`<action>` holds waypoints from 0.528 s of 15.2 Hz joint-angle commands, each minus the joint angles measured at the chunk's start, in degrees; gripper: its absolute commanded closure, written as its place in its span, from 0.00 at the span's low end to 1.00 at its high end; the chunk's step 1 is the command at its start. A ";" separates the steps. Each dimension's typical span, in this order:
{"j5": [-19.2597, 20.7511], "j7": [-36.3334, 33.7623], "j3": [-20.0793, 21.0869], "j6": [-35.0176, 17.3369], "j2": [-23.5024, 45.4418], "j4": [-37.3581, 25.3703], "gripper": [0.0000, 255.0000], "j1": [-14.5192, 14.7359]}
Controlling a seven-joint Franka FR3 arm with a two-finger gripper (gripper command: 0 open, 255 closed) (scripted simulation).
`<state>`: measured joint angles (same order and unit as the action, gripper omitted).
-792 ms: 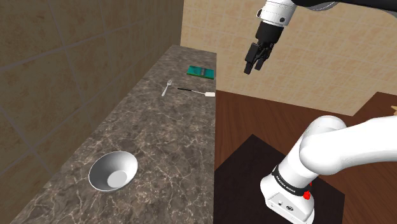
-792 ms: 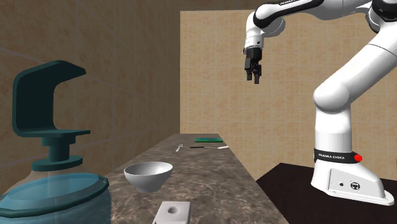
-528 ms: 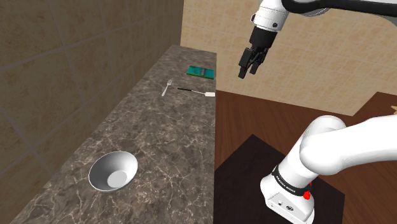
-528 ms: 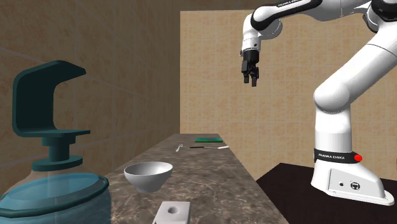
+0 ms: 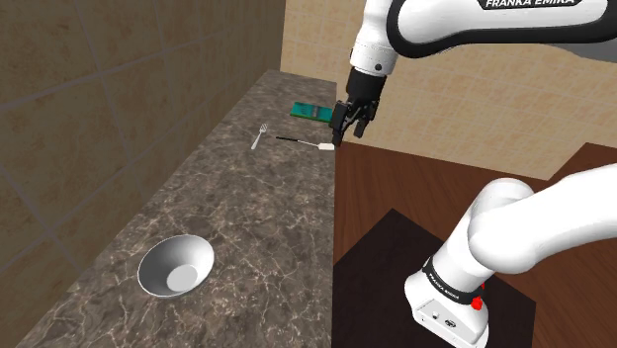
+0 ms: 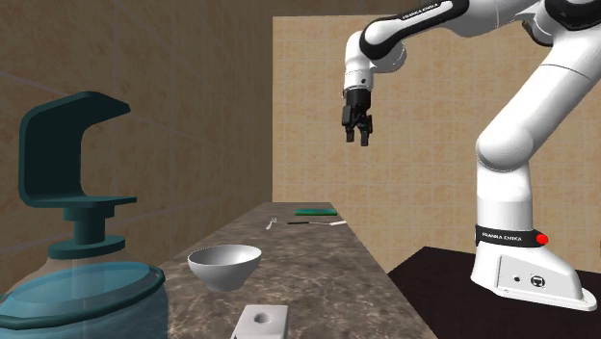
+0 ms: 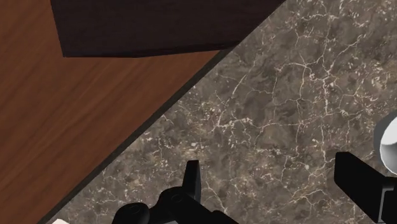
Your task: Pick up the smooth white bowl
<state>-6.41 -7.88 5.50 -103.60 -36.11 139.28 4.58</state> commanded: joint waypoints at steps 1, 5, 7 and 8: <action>-1.03 -1.81 1.62 -2.79 2.54 0.30 0.00 0.62; -2.80 -5.87 5.27 -8.02 8.44 -0.26 0.00 1.96; -3.38 -7.92 7.06 -10.57 11.75 -0.98 0.00 2.53; -3.58 -8.96 7.93 -11.82 13.48 -1.45 0.00 2.80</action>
<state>-9.67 -15.57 12.46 -114.47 -24.15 138.48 7.02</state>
